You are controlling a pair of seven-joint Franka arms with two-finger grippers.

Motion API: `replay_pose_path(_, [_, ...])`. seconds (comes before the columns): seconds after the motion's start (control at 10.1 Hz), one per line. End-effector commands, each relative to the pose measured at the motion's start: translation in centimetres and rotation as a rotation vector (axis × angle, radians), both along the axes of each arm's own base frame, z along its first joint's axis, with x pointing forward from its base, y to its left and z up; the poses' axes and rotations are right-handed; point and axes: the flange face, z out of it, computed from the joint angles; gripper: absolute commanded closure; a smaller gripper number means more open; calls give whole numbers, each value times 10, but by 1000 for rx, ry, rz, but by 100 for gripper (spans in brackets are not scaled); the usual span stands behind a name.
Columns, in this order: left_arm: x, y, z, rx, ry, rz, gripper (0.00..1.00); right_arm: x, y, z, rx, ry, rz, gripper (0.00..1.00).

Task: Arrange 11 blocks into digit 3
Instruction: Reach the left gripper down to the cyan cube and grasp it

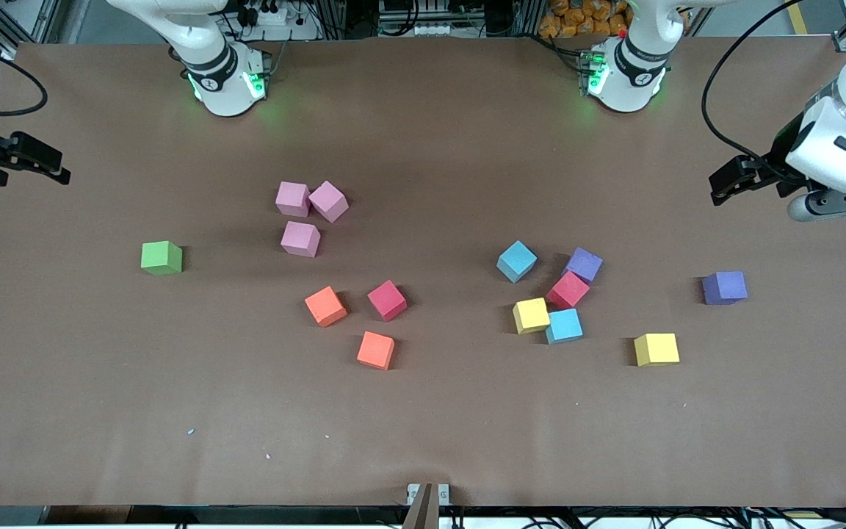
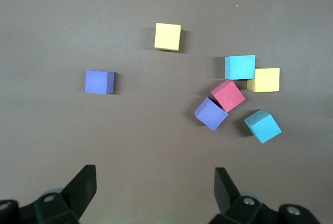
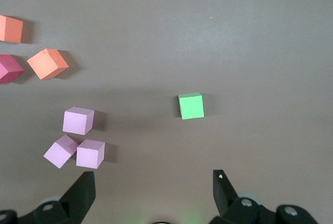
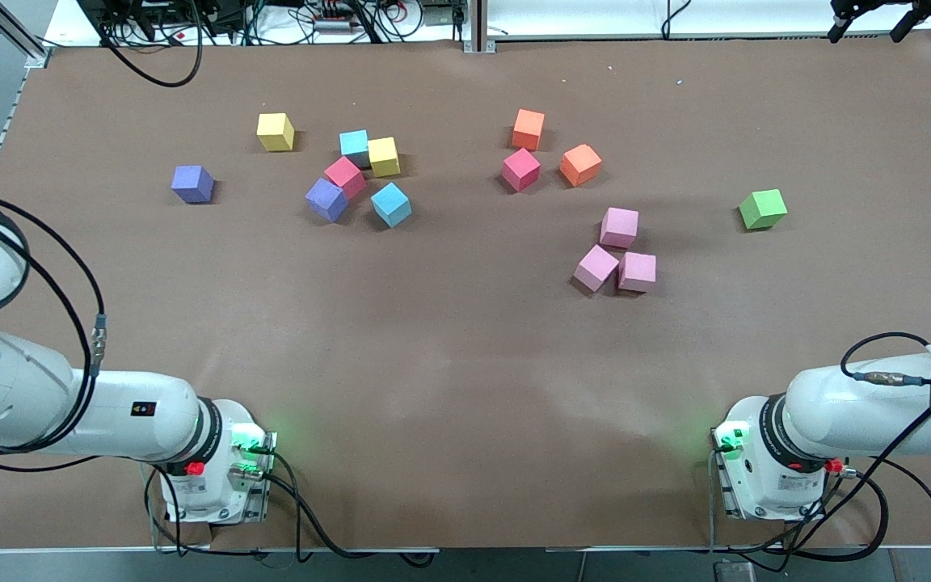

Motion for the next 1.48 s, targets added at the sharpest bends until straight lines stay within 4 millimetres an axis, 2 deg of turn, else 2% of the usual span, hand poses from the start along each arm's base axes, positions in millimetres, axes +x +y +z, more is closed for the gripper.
replay_pose_path(0.0, [2,-1,3,3,15,-56,0,0,0,0,-7,2,-9,0])
replay_pose_path(0.2, [2,0,4,11,12,-54,0,-1,0,-5,-4,14,-10,0])
replay_pose_path(0.3, [4,-1,-3,14,24,-57,0,-1,0,-5,-4,14,-10,0])
replay_pose_path(0.39, [11,-4,-19,10,53,-61,0,-1,-1,-5,-4,16,-12,0])
replay_pose_path(0.49, [11,-21,-43,11,97,-70,0,-1,-2,-6,-4,17,-12,0])
replay_pose_path(0.59, [11,-48,-68,18,119,-76,0,-2,-4,-6,-4,17,-15,0])
replay_pose_path(0.89, [11,-122,-152,47,134,191,0,-2,-9,-7,-3,24,-24,0])
replay_pose_path(1.08, [5,-188,-212,85,147,385,0,-3,-8,-7,-3,27,-22,0])
replay_pose_path(1.18, [1,-211,-242,101,156,423,0,-3,-8,-8,-3,30,-22,0])
replay_pose_path(1.38, [-3,-242,-288,102,151,520,0,-5,-9,-5,-2,25,-18,0])
